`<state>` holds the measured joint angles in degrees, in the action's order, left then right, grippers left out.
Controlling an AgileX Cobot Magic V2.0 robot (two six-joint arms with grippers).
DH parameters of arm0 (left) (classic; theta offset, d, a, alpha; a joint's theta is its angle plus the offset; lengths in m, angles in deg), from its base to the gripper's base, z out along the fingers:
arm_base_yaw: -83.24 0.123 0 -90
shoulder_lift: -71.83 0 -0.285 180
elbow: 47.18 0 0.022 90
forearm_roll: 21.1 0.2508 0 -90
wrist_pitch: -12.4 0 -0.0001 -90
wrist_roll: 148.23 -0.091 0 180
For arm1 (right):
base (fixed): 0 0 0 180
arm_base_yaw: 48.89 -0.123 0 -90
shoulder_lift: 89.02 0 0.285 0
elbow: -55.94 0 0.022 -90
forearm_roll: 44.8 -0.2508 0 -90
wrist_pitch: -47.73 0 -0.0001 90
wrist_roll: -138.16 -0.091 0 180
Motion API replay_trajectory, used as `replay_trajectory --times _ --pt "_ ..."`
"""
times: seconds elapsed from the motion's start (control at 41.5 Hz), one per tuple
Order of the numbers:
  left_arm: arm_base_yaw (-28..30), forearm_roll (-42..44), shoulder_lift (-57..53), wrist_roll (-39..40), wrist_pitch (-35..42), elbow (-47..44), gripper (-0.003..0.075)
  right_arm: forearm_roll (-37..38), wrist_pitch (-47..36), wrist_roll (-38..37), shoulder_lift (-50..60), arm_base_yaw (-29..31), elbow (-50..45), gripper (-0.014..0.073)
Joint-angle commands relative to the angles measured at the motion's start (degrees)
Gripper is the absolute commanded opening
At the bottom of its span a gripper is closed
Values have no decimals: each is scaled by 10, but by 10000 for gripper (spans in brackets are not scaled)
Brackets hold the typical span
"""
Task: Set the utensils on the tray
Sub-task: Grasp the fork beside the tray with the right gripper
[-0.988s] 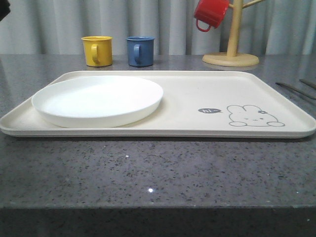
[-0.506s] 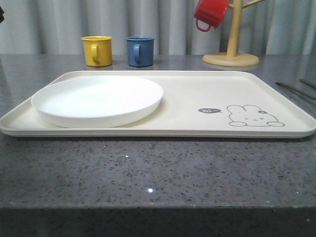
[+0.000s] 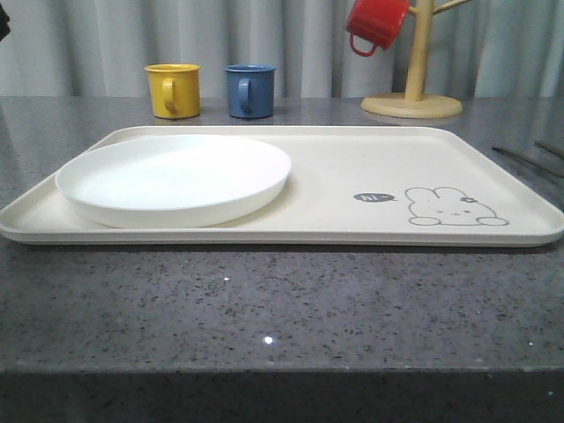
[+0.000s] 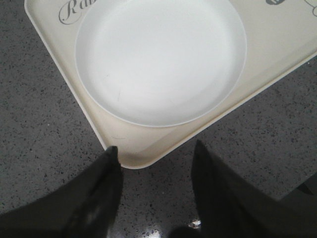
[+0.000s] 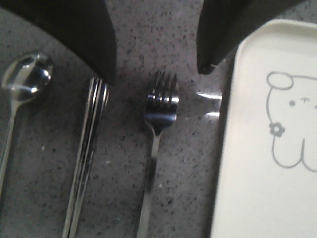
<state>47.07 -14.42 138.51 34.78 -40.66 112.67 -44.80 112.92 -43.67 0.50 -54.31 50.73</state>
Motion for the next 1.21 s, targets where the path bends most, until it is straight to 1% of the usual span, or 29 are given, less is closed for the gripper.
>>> replay_trajectory --times 0.0,0.265,0.579,0.916,1.085,1.181 --pt "-5 4 -9 6 32 14 314 9 -6 -3 -23 5 46 402" --pt "-5 4 -9 6 32 14 314 0 -8 -3 -103 5 98 402" --pt "-5 4 -9 6 32 14 314 0 -18 -3 -150 5 99 394" --pt "-5 4 -9 6 32 14 314 -3 -27 -3 -158 5 99 190" --pt "-5 4 -9 6 32 14 314 -4 -27 -3 -158 5 99 51" --pt "-5 4 -9 6 32 14 314 -5 -27 -3 -156 5 99 12"
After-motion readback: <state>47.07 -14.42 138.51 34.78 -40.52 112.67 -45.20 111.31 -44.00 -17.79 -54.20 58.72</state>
